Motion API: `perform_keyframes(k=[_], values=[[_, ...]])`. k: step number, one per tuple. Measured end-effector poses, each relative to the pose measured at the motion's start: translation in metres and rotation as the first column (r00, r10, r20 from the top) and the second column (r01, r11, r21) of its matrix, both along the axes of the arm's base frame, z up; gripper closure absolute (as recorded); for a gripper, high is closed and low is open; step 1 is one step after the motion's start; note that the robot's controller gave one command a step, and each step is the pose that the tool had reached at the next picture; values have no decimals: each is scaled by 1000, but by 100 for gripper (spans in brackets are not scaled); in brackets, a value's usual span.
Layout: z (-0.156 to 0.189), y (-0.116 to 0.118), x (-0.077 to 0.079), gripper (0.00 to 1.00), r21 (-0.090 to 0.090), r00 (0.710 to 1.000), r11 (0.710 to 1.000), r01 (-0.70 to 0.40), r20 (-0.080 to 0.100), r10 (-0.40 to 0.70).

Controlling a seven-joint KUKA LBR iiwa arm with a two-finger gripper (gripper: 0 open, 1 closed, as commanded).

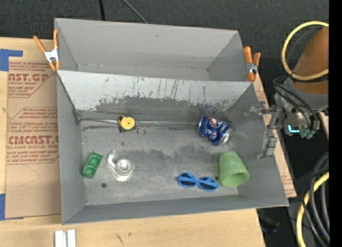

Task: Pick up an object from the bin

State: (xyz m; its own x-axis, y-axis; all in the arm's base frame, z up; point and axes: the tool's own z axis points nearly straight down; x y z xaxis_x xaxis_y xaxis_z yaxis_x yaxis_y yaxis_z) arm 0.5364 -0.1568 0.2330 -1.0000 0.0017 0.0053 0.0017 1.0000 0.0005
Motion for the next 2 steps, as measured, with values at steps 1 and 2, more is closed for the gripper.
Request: perform_keyframes(k=[1, 2], values=[[-167, 2, -53, 0, 1, 977, 977, 214, 3, -214], [-132, 16, -52, 0, 0, 979, 979, 203, 8, -203]])
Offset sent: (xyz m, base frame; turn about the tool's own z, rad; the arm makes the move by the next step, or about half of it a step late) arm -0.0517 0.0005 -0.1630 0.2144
